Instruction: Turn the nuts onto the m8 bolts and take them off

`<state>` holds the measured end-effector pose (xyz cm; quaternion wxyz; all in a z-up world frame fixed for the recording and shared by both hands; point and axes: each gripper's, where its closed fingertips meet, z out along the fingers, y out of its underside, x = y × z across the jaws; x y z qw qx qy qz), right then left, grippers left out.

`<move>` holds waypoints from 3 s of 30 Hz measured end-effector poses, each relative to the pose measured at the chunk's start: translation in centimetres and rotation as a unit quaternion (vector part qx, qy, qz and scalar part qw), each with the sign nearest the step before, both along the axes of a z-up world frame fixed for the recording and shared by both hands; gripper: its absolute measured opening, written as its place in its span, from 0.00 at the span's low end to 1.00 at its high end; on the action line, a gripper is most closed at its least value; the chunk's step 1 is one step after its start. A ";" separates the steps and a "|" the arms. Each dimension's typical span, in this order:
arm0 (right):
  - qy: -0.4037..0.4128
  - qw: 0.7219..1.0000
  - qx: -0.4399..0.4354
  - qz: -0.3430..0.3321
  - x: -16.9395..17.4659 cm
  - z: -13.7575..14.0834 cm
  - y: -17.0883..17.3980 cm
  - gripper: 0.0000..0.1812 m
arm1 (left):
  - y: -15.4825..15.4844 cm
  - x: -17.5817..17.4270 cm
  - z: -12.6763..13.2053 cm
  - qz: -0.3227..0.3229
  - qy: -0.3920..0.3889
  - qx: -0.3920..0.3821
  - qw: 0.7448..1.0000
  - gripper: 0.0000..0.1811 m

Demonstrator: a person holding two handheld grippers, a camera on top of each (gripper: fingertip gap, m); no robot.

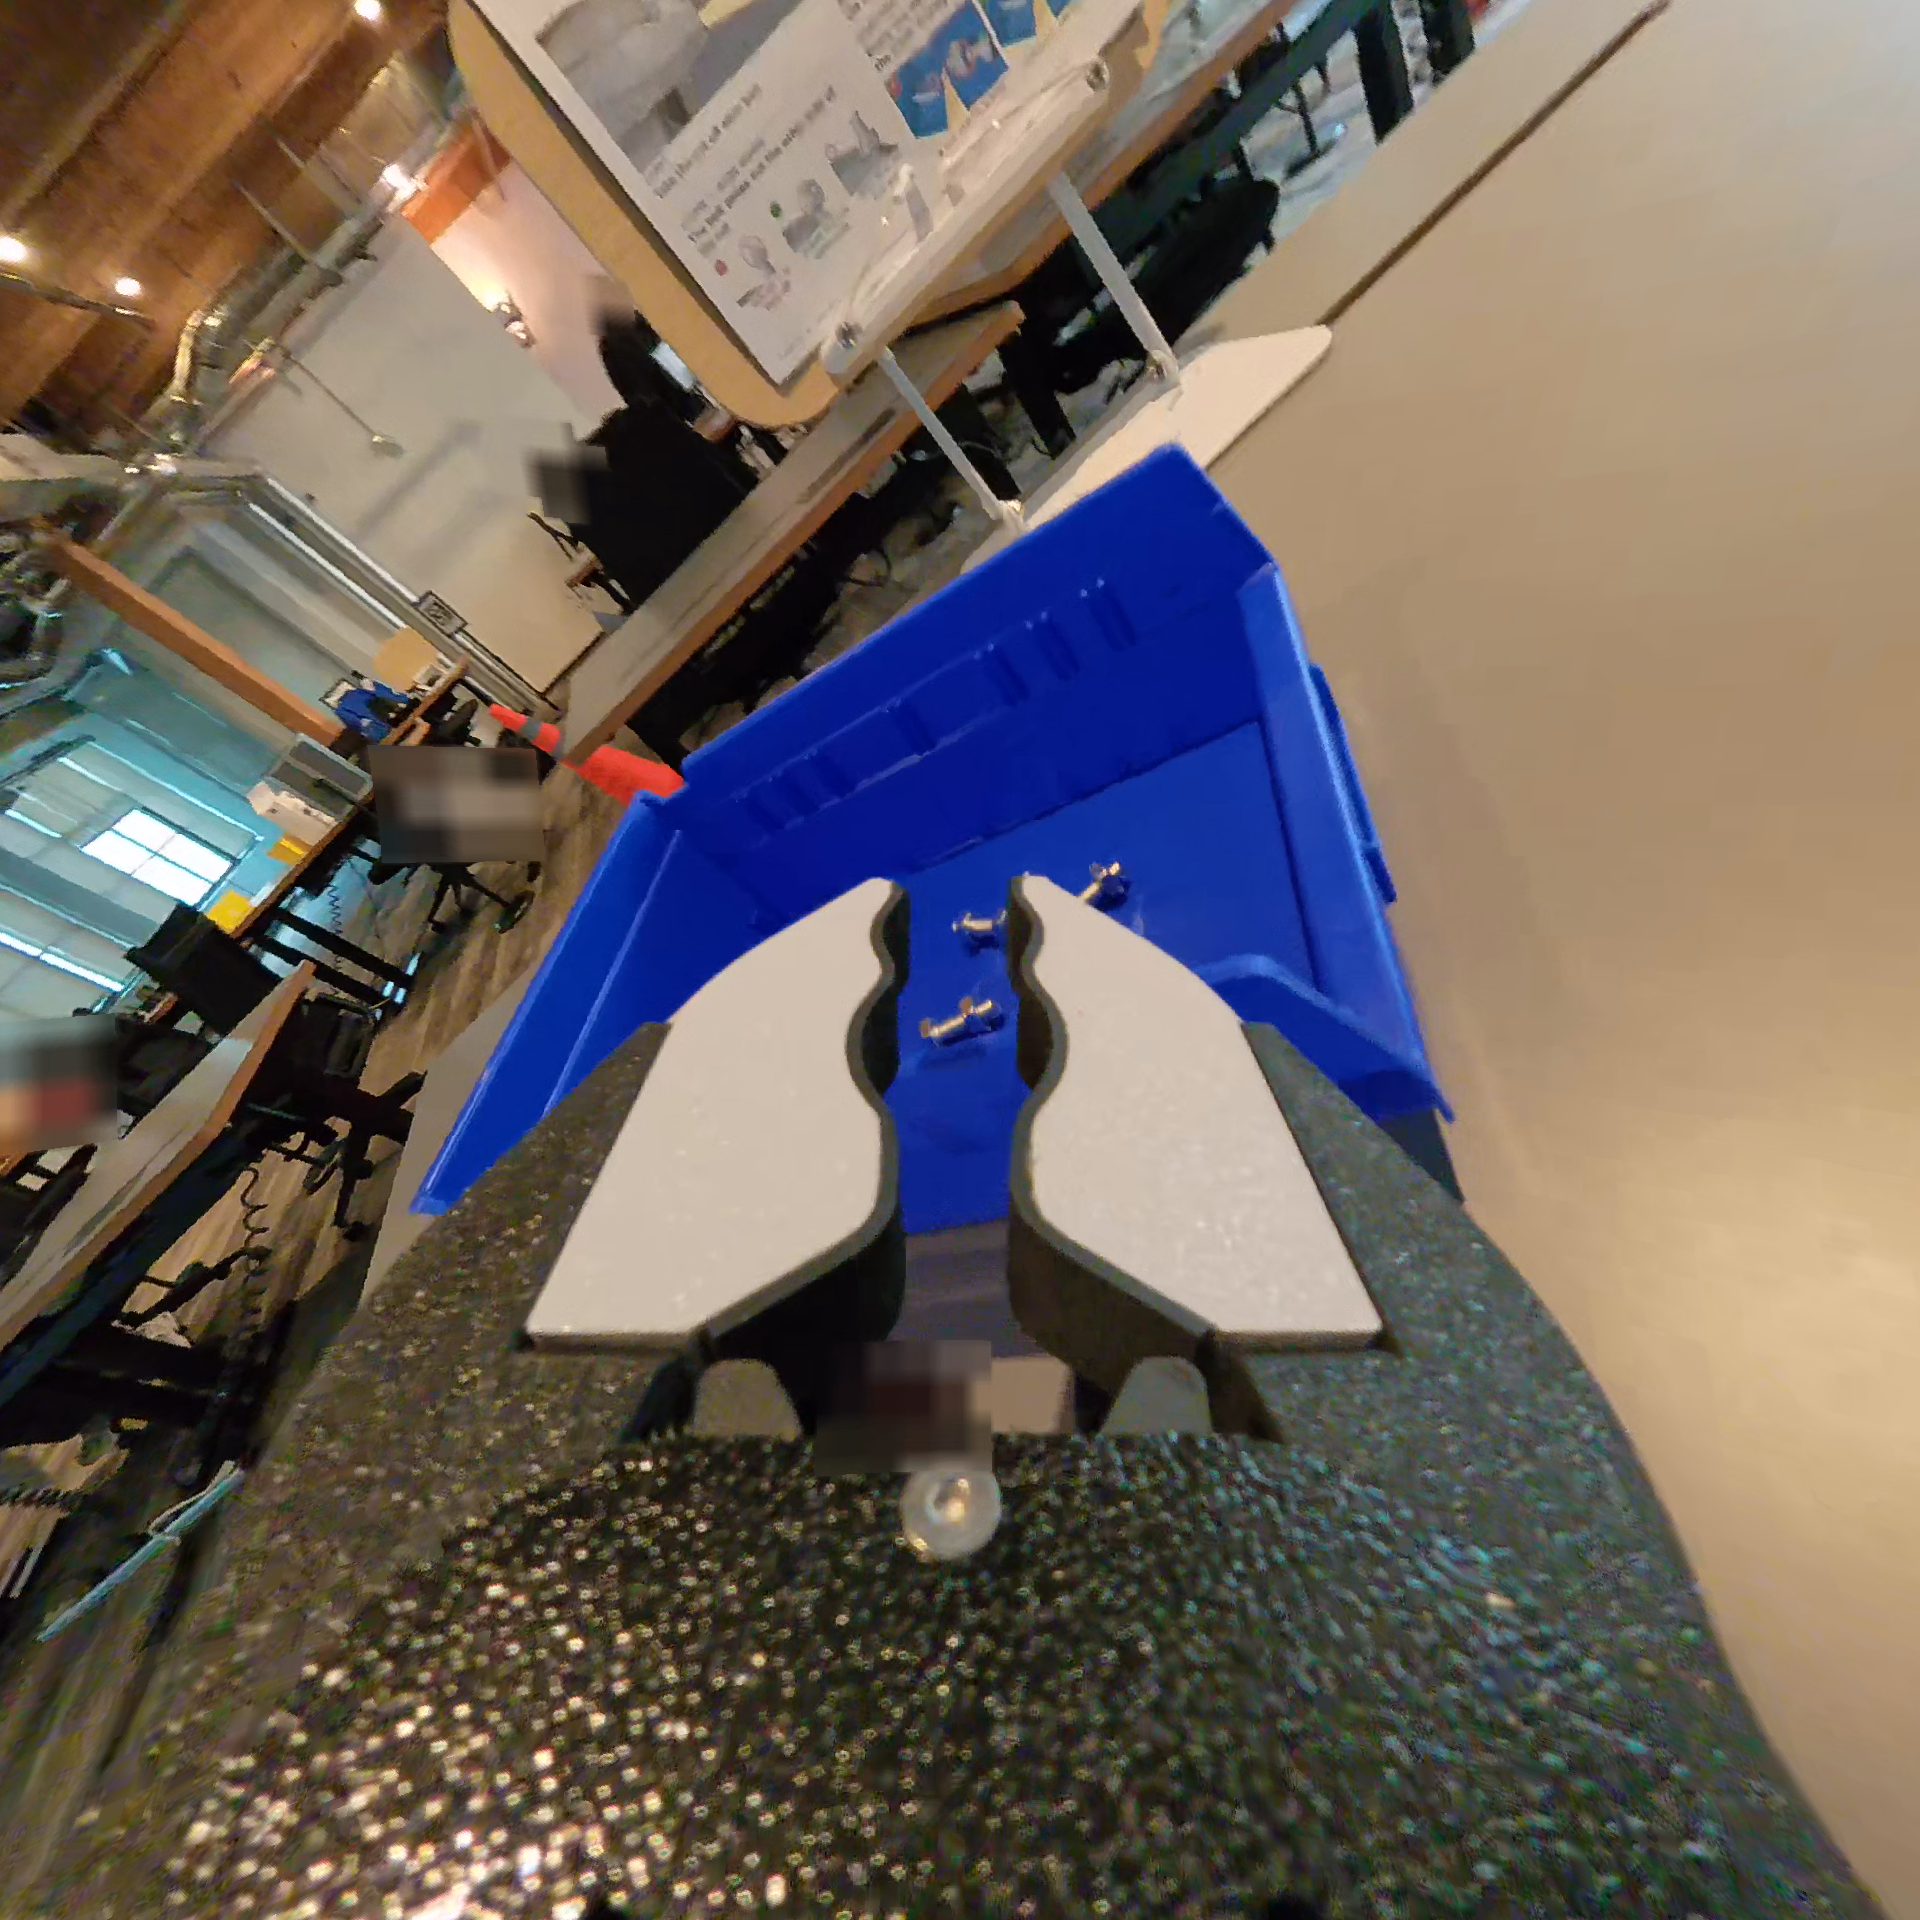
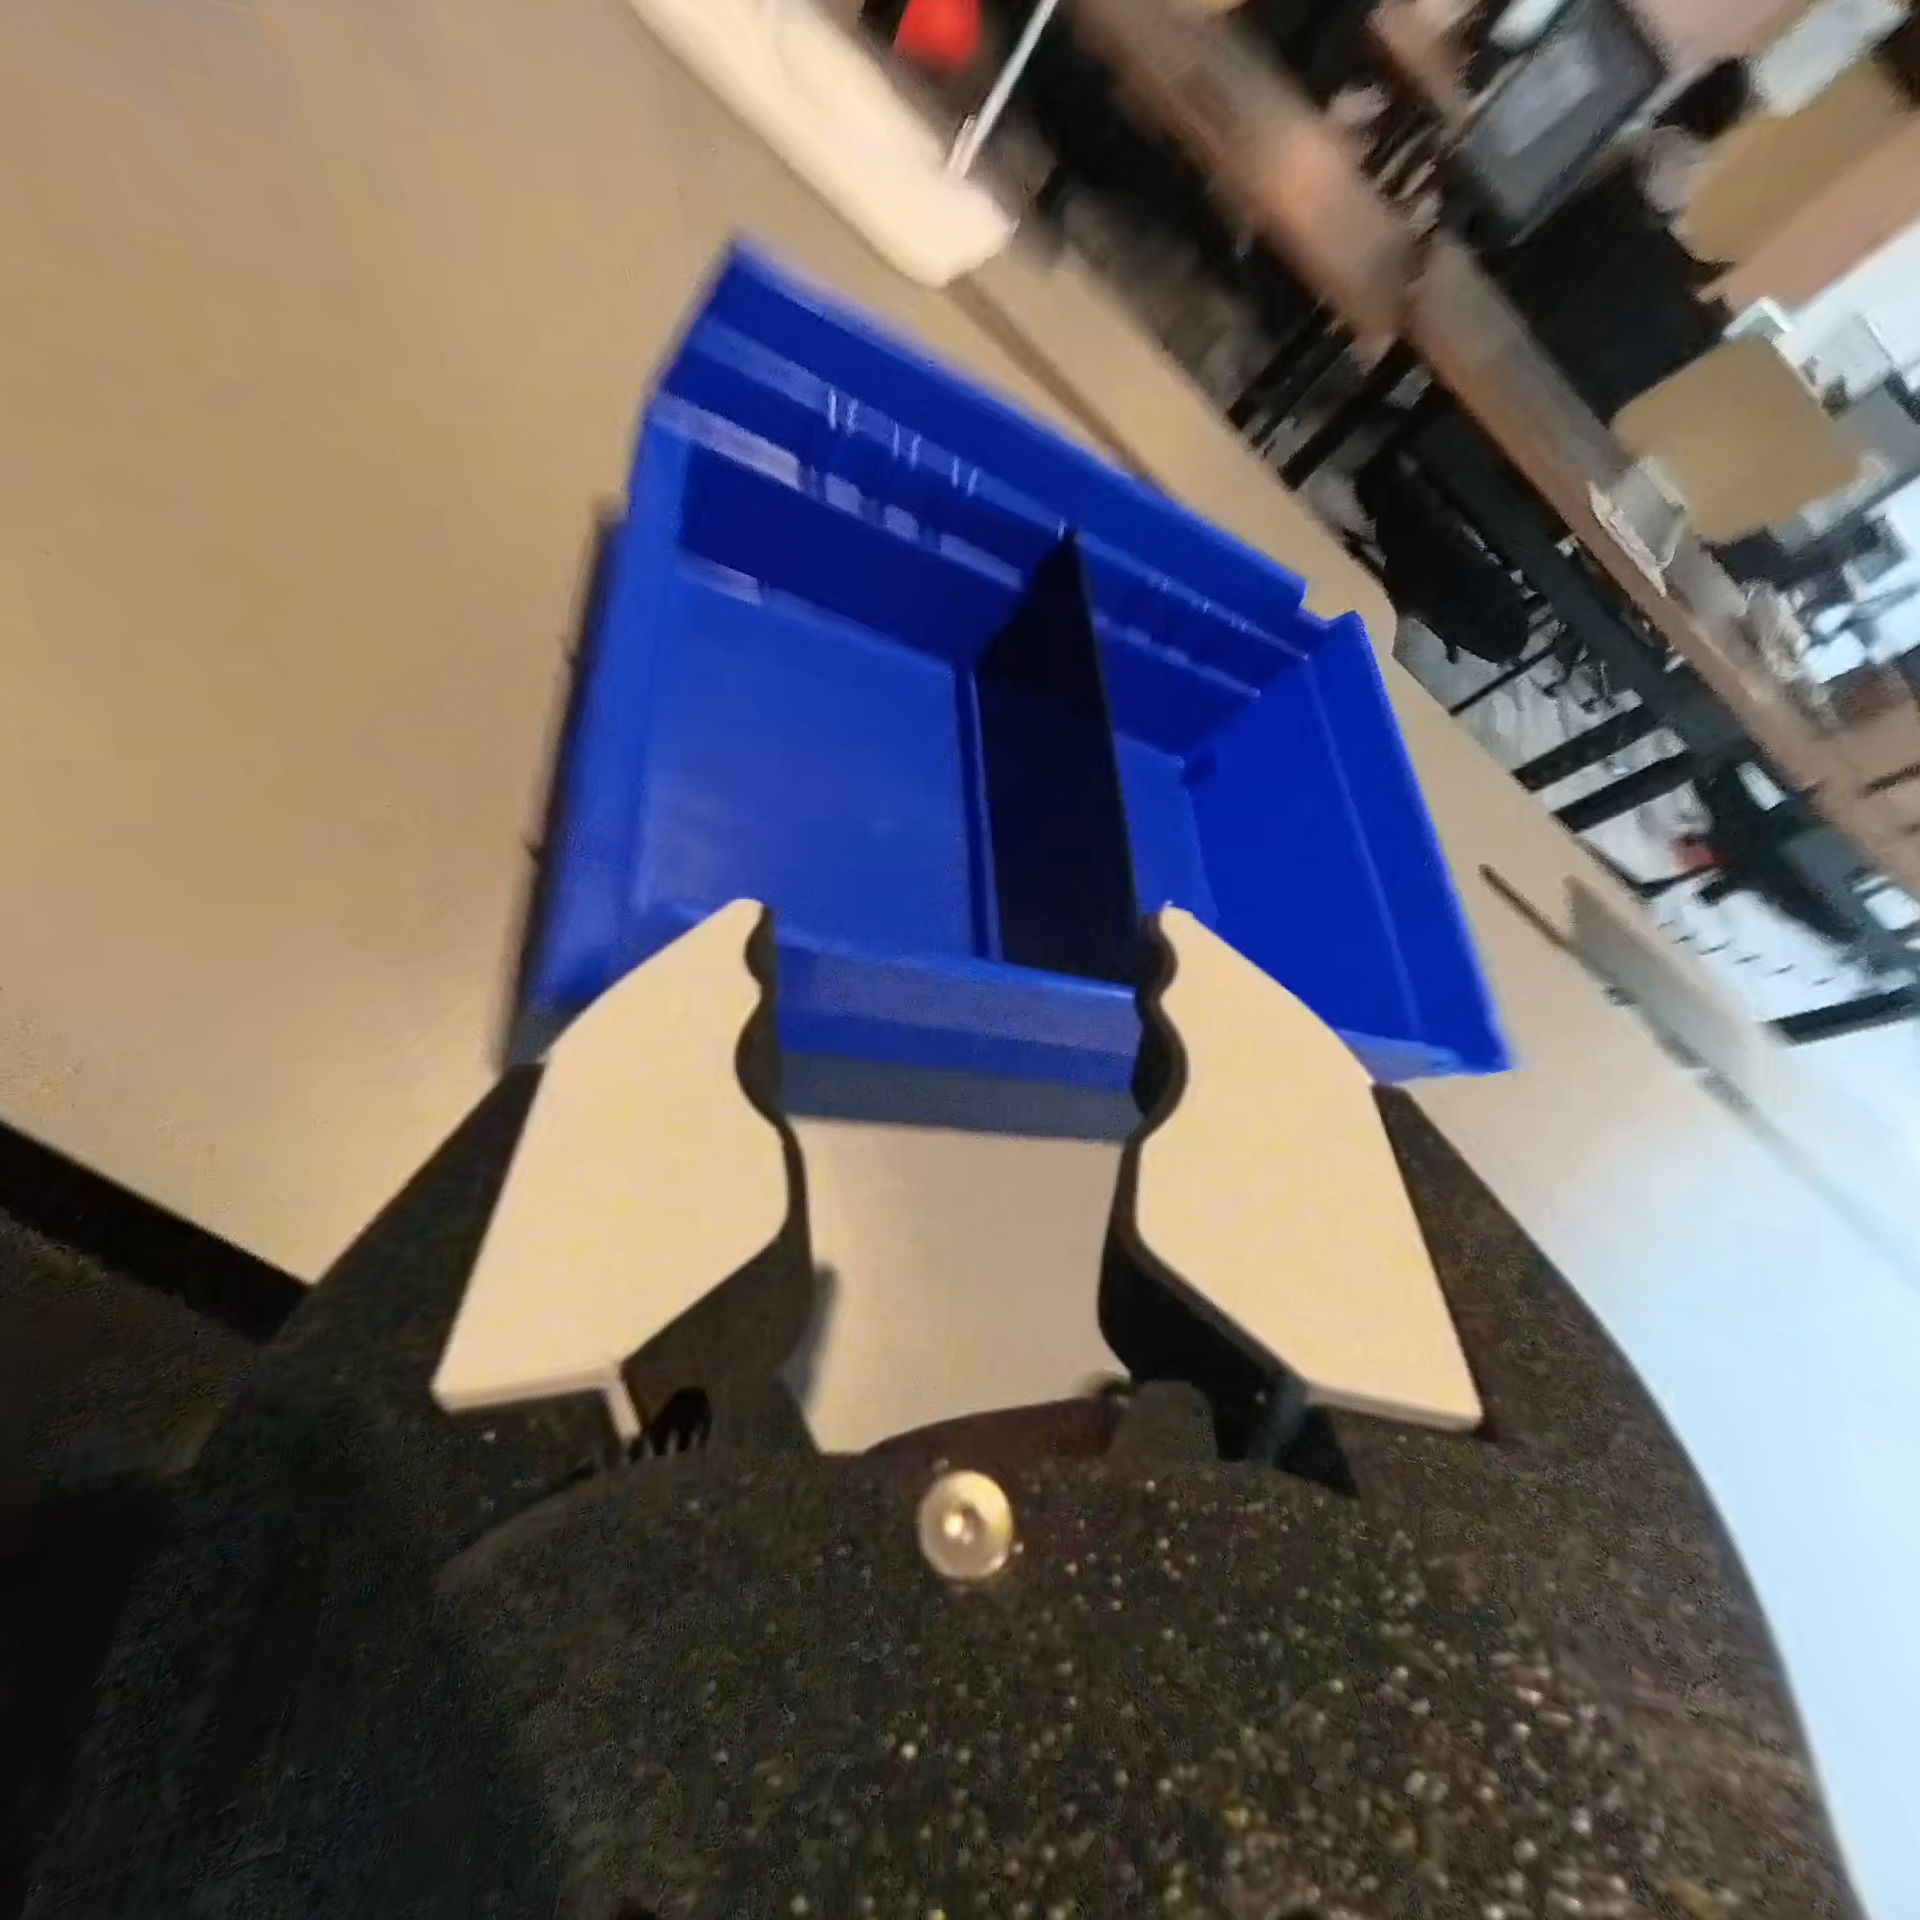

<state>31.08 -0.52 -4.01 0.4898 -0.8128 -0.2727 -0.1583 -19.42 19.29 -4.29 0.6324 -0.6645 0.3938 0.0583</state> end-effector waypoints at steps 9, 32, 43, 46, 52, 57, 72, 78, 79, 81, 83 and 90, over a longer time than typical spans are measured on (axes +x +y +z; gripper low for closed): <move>0.146 0.973 0.112 -0.142 -3.1 -1.2 0.8 0.44 | -0.6 0.6 0.7 0.020 -0.056 0.049 0.997 0.09; 0.140 0.946 0.041 -0.289 12.7 -5.6 -1.2 0.05 | -0.5 -1.7 0.6 0.084 -0.120 0.099 0.984 0.09; 0.059 0.980 0.053 -0.182 14.8 -5.5 9.4 0.07 | 0.0 -1.8 -0.2 0.078 -0.126 0.083 0.985 0.09; 0.056 0.985 0.064 -0.153 15.0 -5.5 11.8 0.07 | 0.0 -1.9 -0.3 0.078 -0.126 0.083 0.985 0.09; 0.060 0.989 0.056 -0.127 15.9 -5.5 14.1 0.07 | 0.1 -1.9 -0.6 0.079 -0.124 0.078 0.986 0.09; 0.043 0.989 0.063 -0.130 16.1 -5.4 14.0 0.08 | 0.1 -1.9 -0.6 0.079 -0.127 0.079 0.986 0.09; 0.054 0.965 0.117 -0.227 11.0 1.0 9.6 0.16 | -0.1 -1.8 -0.3 0.074 -0.140 0.082 0.984 0.09; 0.025 0.971 0.123 -0.203 4.4 2.8 9.9 0.15 | -0.6 -3.4 -1.0 0.181 -0.148 0.045 0.971 0.15; 0.022 0.972 0.125 -0.196 3.6 3.0 10.0 0.14 | -0.8 -3.1 -1.0 0.186 -0.158 0.041 0.969 0.15; 0.019 0.975 0.124 -0.185 2.3 3.2 10.2 0.14 | -1.1 -2.3 -0.9 0.198 -0.152 0.050 0.967 0.15; 0.018 0.977 0.120 -0.178 1.5 3.1 10.4 0.14 | -1.2 -1.9 -0.4 0.211 -0.126 0.068 0.967 0.23; 0.025 0.980 0.103 -0.166 0.9 1.6 10.8 0.14 | -1.2 -0.4 -0.3 0.206 -0.102 0.070 0.971 0.28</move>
